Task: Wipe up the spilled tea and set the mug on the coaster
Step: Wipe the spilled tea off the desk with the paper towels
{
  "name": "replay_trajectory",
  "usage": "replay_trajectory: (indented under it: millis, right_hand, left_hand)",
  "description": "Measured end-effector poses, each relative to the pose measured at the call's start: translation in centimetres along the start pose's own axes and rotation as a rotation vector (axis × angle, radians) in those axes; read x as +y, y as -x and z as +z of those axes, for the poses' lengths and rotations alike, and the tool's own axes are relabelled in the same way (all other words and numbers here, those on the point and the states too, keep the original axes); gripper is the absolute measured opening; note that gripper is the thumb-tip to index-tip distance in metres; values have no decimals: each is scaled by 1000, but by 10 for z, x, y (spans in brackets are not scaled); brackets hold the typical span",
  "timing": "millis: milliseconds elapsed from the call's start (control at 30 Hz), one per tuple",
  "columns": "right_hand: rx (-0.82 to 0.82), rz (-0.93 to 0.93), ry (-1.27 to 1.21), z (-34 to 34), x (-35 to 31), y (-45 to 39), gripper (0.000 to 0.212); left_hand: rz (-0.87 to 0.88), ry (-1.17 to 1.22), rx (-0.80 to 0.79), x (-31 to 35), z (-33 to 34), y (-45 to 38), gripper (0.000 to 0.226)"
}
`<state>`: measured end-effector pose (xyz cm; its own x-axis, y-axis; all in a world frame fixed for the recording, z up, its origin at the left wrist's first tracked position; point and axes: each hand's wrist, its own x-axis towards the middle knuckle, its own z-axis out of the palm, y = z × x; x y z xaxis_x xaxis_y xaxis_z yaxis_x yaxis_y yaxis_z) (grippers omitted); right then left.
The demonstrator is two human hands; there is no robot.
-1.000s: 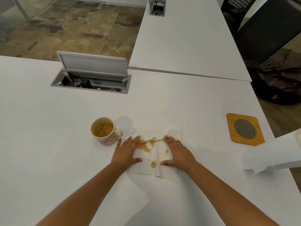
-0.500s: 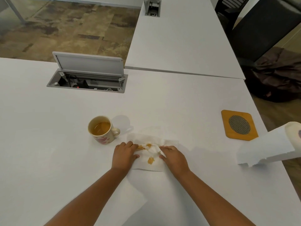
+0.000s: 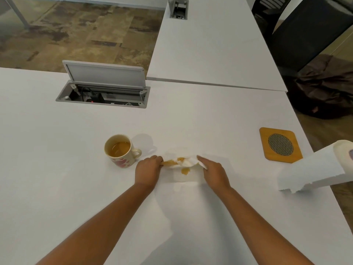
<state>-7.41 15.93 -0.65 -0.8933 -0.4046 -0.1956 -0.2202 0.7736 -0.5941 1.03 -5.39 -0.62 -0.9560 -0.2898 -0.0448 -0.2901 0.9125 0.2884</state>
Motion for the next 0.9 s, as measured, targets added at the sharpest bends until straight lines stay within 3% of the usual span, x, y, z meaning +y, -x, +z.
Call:
replay_trajectory:
  millis: [133, 367, 600, 900]
  right_hand:
    - [-46, 13, 45, -12, 1, -16, 65]
    - [130, -202, 57, -32, -16, -27, 77]
    - [222, 44, -56, -21, -21, -22, 60]
    - [-109, 23, -508, 13, -46, -13, 47]
  left_hand:
    - [4, -22, 10, -2, -9, -11, 19]
    - [-53, -40, 99, 18, -24, -32, 17]
    - [-145, 136, 21, 47, -14, -33, 19]
    - [-219, 588, -71, 85, -7, -25, 37]
